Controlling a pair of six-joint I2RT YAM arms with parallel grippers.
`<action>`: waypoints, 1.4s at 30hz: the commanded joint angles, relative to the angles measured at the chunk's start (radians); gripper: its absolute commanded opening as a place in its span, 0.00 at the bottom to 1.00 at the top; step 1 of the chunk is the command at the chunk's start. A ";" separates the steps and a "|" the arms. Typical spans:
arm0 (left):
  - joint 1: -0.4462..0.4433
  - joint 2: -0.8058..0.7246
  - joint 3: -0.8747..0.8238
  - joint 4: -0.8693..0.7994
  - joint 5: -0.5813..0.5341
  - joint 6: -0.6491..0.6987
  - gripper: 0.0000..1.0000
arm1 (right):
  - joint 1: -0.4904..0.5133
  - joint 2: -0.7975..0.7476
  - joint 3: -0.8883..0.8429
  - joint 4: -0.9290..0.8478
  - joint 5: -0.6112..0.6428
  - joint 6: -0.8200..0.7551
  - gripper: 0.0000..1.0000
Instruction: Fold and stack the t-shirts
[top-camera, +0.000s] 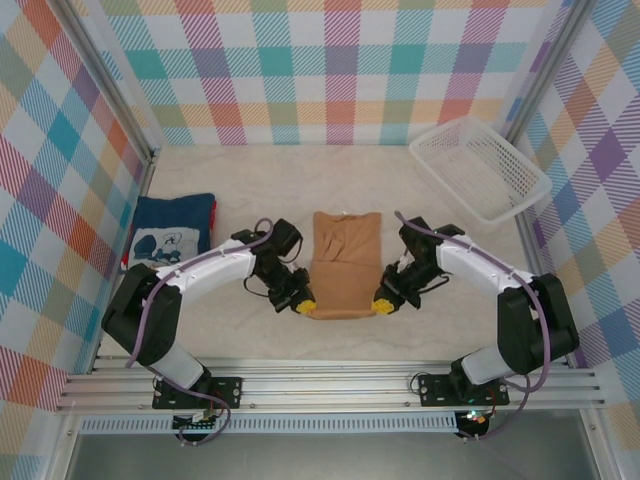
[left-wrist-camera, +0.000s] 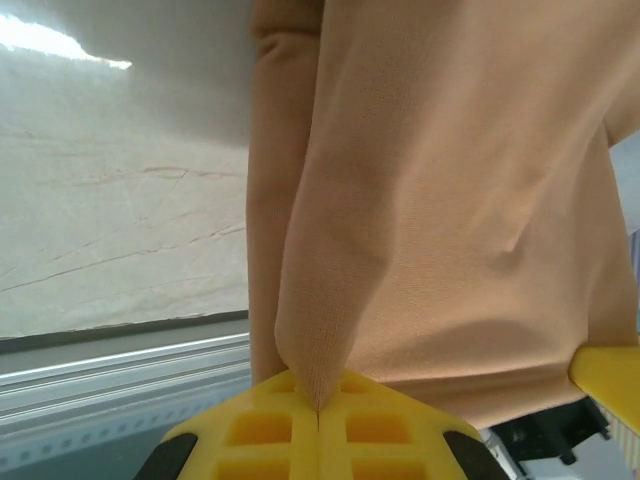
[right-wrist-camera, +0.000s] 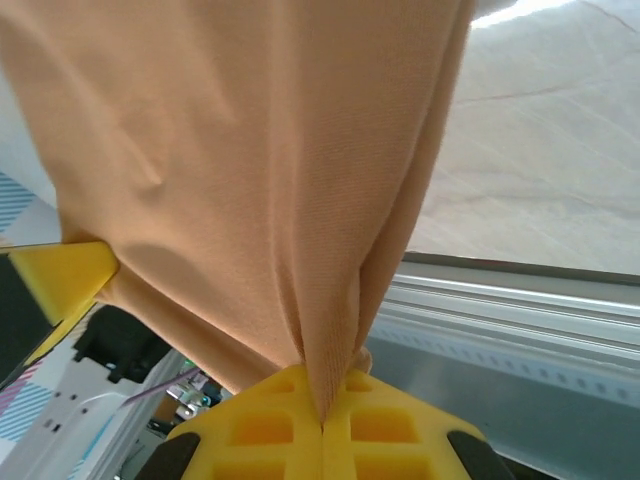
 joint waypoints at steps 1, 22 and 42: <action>-0.015 0.034 -0.052 -0.027 -0.033 0.027 0.00 | -0.013 -0.022 -0.051 -0.046 0.088 -0.020 0.00; -0.051 -0.001 0.162 -0.167 -0.117 0.058 0.00 | -0.009 -0.060 0.123 -0.149 0.193 -0.038 0.00; 0.036 0.031 0.304 -0.159 -0.100 0.032 0.00 | -0.064 0.023 0.364 -0.207 0.177 -0.089 0.00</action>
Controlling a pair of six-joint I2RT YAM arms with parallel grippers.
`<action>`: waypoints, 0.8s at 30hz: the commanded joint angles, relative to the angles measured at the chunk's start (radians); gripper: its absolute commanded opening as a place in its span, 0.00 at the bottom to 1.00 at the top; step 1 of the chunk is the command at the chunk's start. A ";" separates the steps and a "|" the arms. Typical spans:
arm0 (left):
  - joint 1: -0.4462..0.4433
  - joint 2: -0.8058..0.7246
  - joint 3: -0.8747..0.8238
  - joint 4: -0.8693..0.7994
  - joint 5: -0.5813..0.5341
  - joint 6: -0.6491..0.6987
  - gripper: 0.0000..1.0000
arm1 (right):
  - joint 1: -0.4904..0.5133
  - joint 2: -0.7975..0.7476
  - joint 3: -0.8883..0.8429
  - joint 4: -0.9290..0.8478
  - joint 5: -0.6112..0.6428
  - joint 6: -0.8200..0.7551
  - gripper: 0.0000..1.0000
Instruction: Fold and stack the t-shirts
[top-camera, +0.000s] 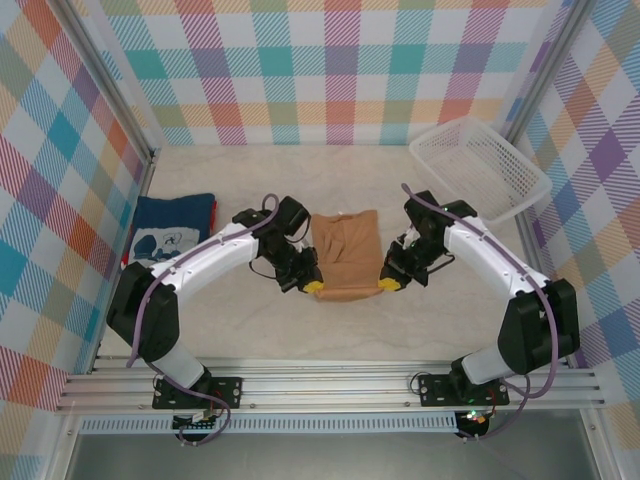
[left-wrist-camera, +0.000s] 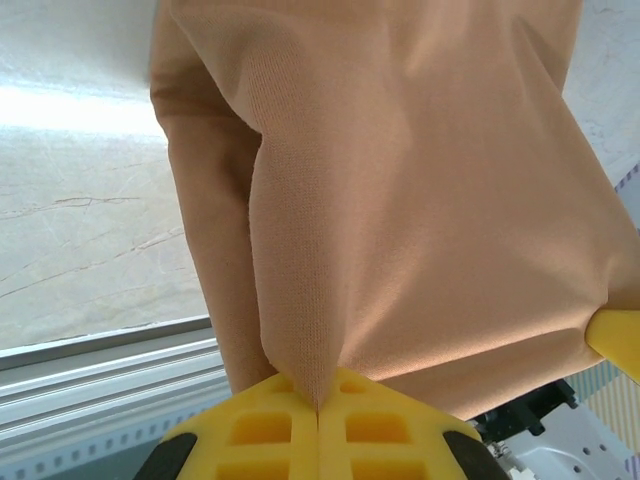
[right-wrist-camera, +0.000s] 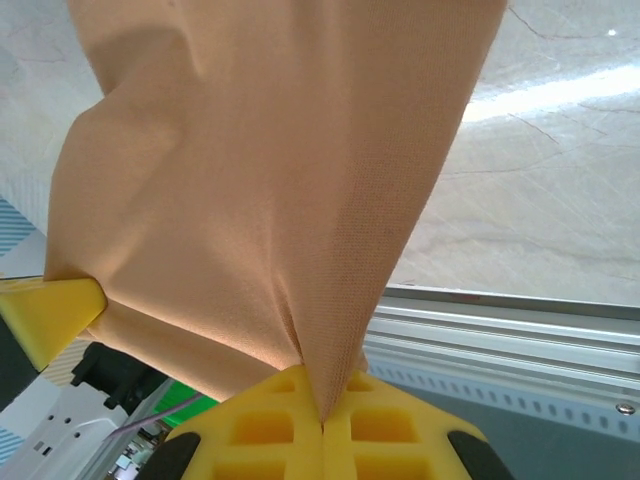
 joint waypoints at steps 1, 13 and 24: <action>0.058 0.020 0.057 -0.028 -0.030 -0.052 0.00 | -0.039 0.052 0.107 -0.040 0.018 -0.017 0.00; 0.275 0.533 0.584 -0.008 0.040 -0.093 0.00 | -0.151 0.665 0.810 -0.072 -0.075 -0.036 0.00; 0.408 0.841 0.920 0.056 -0.036 -0.126 0.10 | -0.185 1.223 1.455 0.003 -0.222 0.048 0.32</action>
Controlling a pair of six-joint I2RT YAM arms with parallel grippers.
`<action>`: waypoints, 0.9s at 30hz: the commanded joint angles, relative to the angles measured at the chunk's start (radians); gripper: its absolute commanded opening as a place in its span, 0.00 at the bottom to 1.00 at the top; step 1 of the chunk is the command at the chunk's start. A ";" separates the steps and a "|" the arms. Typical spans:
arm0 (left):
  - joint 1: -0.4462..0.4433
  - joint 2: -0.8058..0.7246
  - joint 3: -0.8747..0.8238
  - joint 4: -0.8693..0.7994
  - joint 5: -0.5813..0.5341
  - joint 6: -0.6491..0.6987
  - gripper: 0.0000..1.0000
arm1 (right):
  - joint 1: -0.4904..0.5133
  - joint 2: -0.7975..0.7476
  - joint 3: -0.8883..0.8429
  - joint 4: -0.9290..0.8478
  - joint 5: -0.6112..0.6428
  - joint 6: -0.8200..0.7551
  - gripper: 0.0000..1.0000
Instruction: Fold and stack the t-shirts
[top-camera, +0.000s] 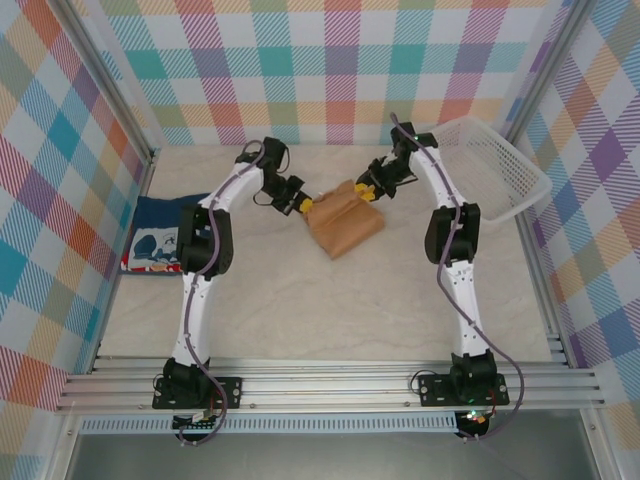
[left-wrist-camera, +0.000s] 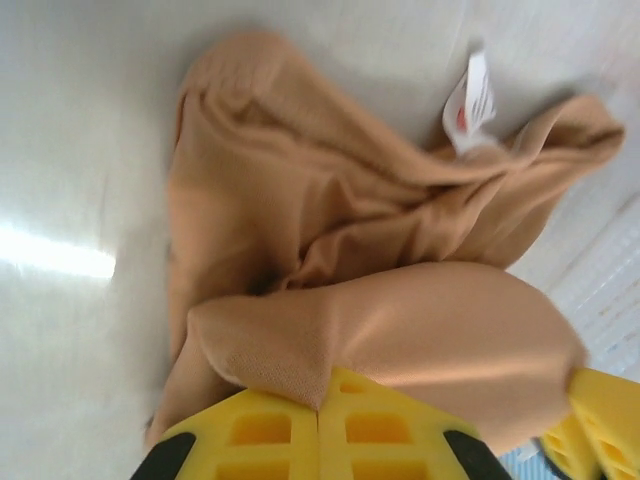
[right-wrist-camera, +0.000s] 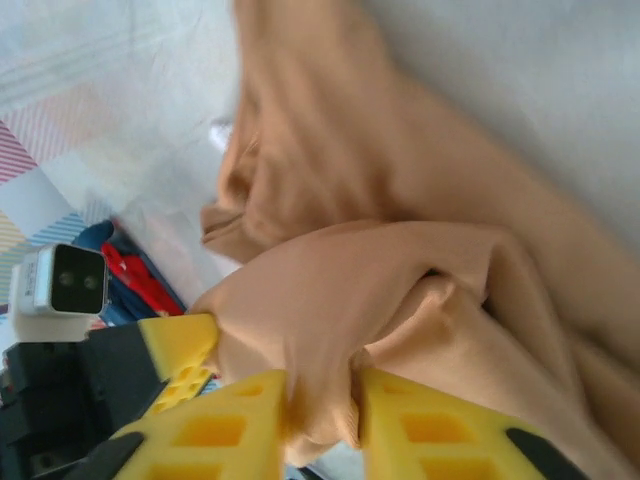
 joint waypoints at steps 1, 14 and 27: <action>0.049 0.031 0.053 0.036 -0.045 -0.027 0.14 | -0.018 0.019 0.021 0.085 -0.076 0.031 0.39; -0.022 -0.192 -0.055 0.028 -0.219 0.086 0.49 | -0.001 -0.456 -0.489 0.218 0.217 -0.111 0.72; -0.196 -0.103 -0.042 0.046 -0.120 0.158 0.12 | 0.043 -0.476 -0.833 0.502 0.125 -0.120 0.10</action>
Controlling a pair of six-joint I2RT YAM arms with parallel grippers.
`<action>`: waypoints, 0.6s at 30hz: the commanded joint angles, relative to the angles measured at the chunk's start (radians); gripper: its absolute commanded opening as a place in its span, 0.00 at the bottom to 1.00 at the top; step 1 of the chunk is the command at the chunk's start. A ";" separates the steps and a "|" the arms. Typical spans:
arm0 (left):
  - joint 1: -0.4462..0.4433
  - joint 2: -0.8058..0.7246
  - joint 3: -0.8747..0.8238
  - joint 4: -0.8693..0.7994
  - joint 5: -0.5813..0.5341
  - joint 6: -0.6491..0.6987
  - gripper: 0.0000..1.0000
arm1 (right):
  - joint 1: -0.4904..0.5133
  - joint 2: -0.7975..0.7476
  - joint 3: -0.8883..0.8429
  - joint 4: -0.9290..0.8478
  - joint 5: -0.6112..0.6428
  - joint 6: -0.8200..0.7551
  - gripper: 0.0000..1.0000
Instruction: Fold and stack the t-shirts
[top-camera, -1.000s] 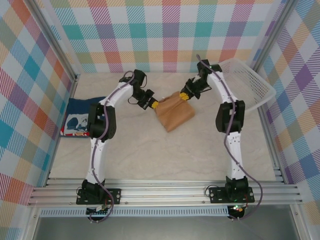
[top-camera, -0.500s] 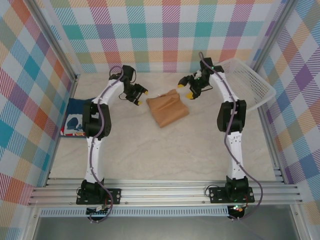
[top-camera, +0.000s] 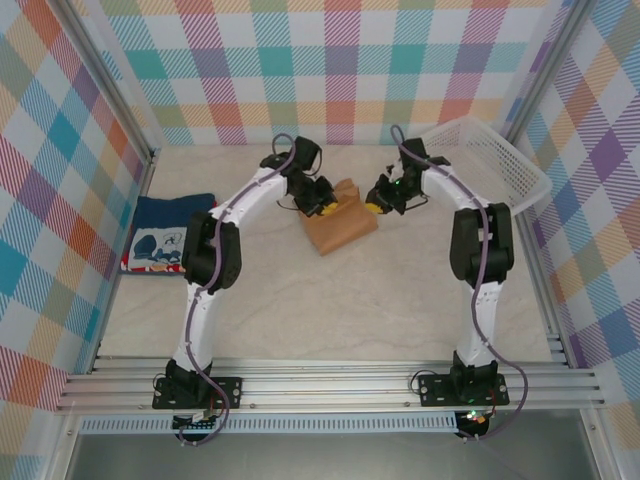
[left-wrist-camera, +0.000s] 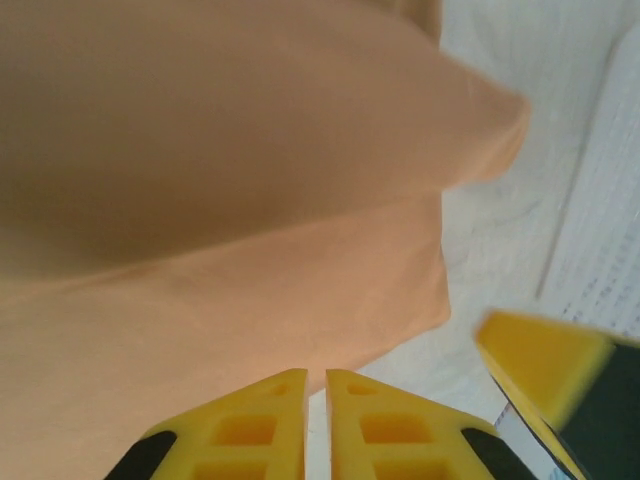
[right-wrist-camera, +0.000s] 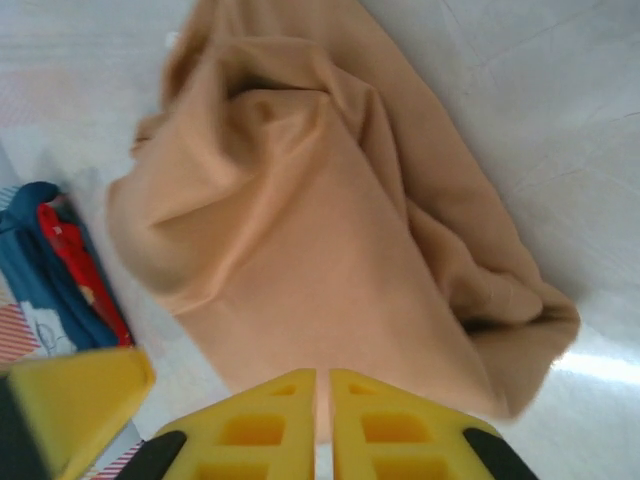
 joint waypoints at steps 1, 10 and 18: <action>0.003 0.053 0.042 -0.011 0.042 0.020 0.12 | 0.018 0.048 0.034 0.007 -0.019 -0.006 0.10; 0.034 0.314 0.410 -0.035 0.048 -0.008 0.13 | 0.054 0.135 0.104 -0.097 0.032 0.008 0.07; 0.117 0.452 0.488 0.152 0.033 -0.174 0.15 | 0.072 0.165 0.082 -0.110 0.054 -0.030 0.07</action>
